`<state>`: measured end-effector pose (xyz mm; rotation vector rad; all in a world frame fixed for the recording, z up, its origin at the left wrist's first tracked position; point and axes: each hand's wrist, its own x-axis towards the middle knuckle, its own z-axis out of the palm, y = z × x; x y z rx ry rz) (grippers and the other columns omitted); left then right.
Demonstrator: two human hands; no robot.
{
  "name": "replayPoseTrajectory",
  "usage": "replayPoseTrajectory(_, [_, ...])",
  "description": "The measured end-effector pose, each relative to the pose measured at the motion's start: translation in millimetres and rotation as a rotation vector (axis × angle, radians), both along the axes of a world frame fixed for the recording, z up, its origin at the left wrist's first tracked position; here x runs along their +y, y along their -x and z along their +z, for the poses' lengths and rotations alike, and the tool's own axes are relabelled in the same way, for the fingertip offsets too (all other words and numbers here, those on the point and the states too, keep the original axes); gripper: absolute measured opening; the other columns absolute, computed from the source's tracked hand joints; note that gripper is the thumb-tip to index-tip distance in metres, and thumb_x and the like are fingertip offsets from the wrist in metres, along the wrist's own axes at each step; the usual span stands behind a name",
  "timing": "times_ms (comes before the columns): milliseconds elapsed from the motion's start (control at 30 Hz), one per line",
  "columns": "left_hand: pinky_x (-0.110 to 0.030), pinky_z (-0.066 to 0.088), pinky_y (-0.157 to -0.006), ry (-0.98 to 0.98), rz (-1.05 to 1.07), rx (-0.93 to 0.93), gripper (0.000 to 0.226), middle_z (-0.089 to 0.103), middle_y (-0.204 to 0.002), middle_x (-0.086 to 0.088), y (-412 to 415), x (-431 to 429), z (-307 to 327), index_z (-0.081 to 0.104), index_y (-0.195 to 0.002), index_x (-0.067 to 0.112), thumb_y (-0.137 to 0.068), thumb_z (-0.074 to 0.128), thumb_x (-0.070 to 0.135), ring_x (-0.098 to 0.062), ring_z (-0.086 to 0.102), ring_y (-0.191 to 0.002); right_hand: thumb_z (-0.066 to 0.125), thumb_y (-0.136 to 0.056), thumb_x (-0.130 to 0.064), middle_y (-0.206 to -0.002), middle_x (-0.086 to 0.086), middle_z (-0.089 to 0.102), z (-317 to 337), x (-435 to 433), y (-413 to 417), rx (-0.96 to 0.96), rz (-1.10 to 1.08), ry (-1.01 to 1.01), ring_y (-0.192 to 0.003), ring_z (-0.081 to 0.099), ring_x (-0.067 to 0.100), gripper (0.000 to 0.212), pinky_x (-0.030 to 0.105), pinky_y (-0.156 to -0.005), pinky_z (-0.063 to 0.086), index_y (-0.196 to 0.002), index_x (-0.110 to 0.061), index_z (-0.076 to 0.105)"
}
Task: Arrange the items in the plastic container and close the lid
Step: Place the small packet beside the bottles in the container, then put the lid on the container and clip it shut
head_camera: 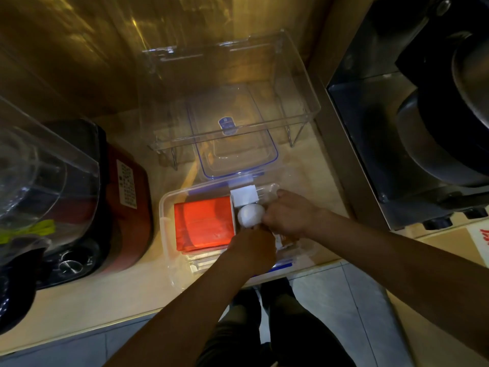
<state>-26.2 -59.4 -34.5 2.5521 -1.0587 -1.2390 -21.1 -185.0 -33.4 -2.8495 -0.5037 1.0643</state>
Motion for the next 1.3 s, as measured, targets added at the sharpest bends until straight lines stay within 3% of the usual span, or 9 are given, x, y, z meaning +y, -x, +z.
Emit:
replayPoseTrajectory(267, [-0.035, 0.049, -0.091, 0.151, 0.082, -0.074, 0.037, 0.058, -0.128, -0.01, -11.2, 9.7, 18.5, 0.047, -0.129, 0.015, -0.095, 0.046, 0.028, -0.028, 0.058, -0.11, 0.05, -0.089, -0.023, -0.105, 0.006, 0.068, 11.0, -9.6, 0.1, -0.246, 0.165, -0.039, -0.098, 0.062, 0.024, 0.018, 0.037, -0.087, 0.043, -0.101, -0.017, 0.062])
replayPoseTrajectory(467, [-0.022, 0.04, -0.066, 0.607, 0.63, -0.308, 0.014, 0.067, -0.096, -0.003, -56.4, 30.6, 53.4, 0.065, -0.099, 0.014, -0.089, 0.055, 0.014, -0.021, 0.062, -0.083, 0.06, -0.081, -0.018, -0.094, 0.01, 0.066, 39.9, -28.4, -13.7, -0.478, -0.443, -0.434, -0.089, 0.06, 0.03, 0.013, 0.042, -0.075, 0.049, -0.09, -0.01, 0.065])
replayPoseTrajectory(567, [-0.032, 0.042, -0.089, 0.494, 0.755, -0.504, 0.024, 0.063, -0.114, -0.014, -87.1, 40.8, 46.0, 0.062, -0.11, 0.006, -0.09, 0.056, 0.017, -0.031, 0.057, -0.106, 0.055, -0.087, -0.012, -0.107, 0.017, 0.062, 35.2, -31.3, -25.3, -0.654, -0.752, -0.453, -0.099, 0.056, 0.032, 0.02, 0.035, -0.082, 0.044, -0.104, -0.004, 0.061])
replayPoseTrajectory(767, [-0.045, 0.037, -0.102, 0.161, 0.902, -0.352, 0.054, 0.047, -0.133, -0.03, -125.4, 43.2, 19.9, 0.04, -0.13, -0.002, -0.092, 0.051, 0.036, -0.042, 0.045, -0.124, 0.053, -0.091, -0.027, -0.134, 0.024, 0.045, 6.6, -28.6, -56.2, -0.39, -1.168, -0.504, -0.121, 0.046, 0.038, 0.052, 0.04, -0.1, 0.04, -0.132, 0.0, 0.037])
replayPoseTrajectory(900, [-0.035, 0.042, -0.096, 0.117, 1.0, -0.194, 0.056, 0.054, -0.13, -0.022, -150.6, 38.6, 11.2, 0.045, -0.129, -0.004, -0.093, 0.049, 0.039, -0.033, 0.051, -0.119, 0.056, -0.089, -0.029, -0.115, 0.02, 0.059, -8.9, -33.3, -70.7, -0.229, -1.447, -0.654, -0.106, 0.057, 0.034, 0.044, 0.038, -0.084, 0.049, -0.12, 0.0, 0.044])
replayPoseTrajectory(967, [-0.024, 0.046, -0.072, 0.235, 1.081, -0.068, 0.038, 0.062, -0.096, -0.012, -152.4, 36.1, 8.6, 0.06, -0.103, -0.002, -0.093, 0.053, 0.033, -0.024, 0.059, -0.092, 0.06, -0.087, -0.025, -0.081, 0.006, 0.055, -12.3, -35.5, -74.0, -0.185, -1.522, -0.737, -0.085, 0.056, 0.025, 0.019, 0.03, -0.063, 0.045, -0.088, -0.009, 0.051])
replayPoseTrajectory(1067, [-0.019, 0.036, -0.041, 0.246, 1.119, 0.059, 0.027, 0.054, -0.066, -0.005, -152.0, 34.1, 9.2, 0.061, -0.074, 0.006, -0.091, 0.058, 0.027, -0.013, 0.048, -0.054, 0.062, -0.081, -0.008, -0.055, -0.004, 0.044, -13.7, -39.4, -77.6, -0.19, -1.551, -0.793, -0.051, 0.045, 0.012, 0.033, 0.021, -0.046, 0.035, -0.058, -0.021, 0.043])
replayPoseTrajectory(1200, [-0.017, 0.041, -0.047, 0.264, 1.075, 0.137, 0.033, 0.054, -0.056, -0.003, -157.1, 36.9, 15.5, 0.052, -0.059, 0.011, -0.088, 0.063, 0.02, -0.017, 0.048, -0.052, 0.063, -0.082, -0.001, -0.04, -0.003, 0.047, -9.4, -44.7, -78.1, -0.184, -1.599, -0.97, -0.033, 0.041, 0.005, 0.033, 0.015, -0.041, 0.034, -0.054, -0.013, 0.05])
replayPoseTrajectory(1300, [-0.021, 0.044, -0.056, 0.457, 1.198, 0.25, 0.019, 0.06, -0.07, -0.004, -154.4, 42.4, 23.5, 0.06, -0.072, 0.01, -0.088, 0.061, 0.019, -0.016, 0.054, -0.064, 0.06, -0.087, -0.012, -0.034, -0.008, 0.052, -2.1, -47.6, -75.2, -0.199, -1.613, -1.096, -0.029, 0.045, -0.002, 0.026, 0.01, -0.034, 0.036, -0.062, -0.014, 0.056])
